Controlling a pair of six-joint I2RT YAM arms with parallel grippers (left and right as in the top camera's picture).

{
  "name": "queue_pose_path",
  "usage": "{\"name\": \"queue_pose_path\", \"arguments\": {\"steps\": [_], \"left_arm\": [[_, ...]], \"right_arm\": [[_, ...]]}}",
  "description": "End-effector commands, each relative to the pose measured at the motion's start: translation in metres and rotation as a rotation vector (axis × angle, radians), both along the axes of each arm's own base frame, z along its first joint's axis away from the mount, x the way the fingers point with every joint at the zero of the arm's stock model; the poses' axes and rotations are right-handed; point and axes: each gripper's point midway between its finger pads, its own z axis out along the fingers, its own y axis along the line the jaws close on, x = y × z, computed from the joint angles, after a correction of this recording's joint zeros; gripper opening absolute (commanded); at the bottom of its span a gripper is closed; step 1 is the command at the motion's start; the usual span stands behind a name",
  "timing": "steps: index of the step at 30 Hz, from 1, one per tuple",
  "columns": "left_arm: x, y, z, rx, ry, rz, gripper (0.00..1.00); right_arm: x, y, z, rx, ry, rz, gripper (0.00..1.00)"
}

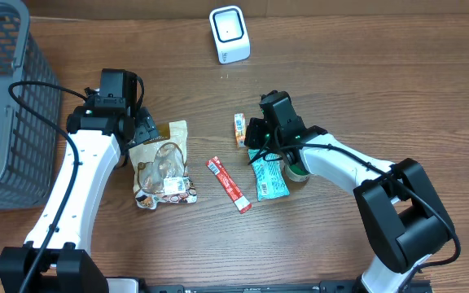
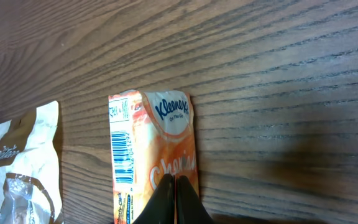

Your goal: Scan the item barcode

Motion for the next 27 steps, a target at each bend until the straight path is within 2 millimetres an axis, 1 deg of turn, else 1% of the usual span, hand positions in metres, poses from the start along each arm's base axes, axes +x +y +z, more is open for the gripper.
{"name": "queue_pose_path", "arguments": {"steps": [1,5,8,15,25,27], "left_arm": [[0.003,-0.001,0.012,-0.004,-0.033,-0.010,1.00],[0.003,-0.001,0.012,-0.004,-0.033,-0.009,1.00],[0.003,-0.001,0.012,-0.004,-0.033,-0.009,1.00],[0.003,-0.001,0.012,-0.004,-0.033,-0.010,1.00],[0.003,-0.001,0.012,-0.004,-0.033,-0.009,1.00],[0.003,-0.001,0.012,-0.004,-0.033,-0.009,1.00]], "right_arm": [[-0.001,0.004,-0.001,0.009,-0.003,0.010,0.04],[0.001,0.010,0.003,0.033,-0.018,0.024,0.04],[0.002,0.018,0.008,0.051,-0.045,0.035,0.04],[-0.005,0.032,0.010,0.057,-0.051,0.066,0.04],[-0.008,0.033,0.009,0.054,-0.045,0.071,0.04],[-0.008,0.033,0.008,0.052,-0.041,0.071,0.05]]}}
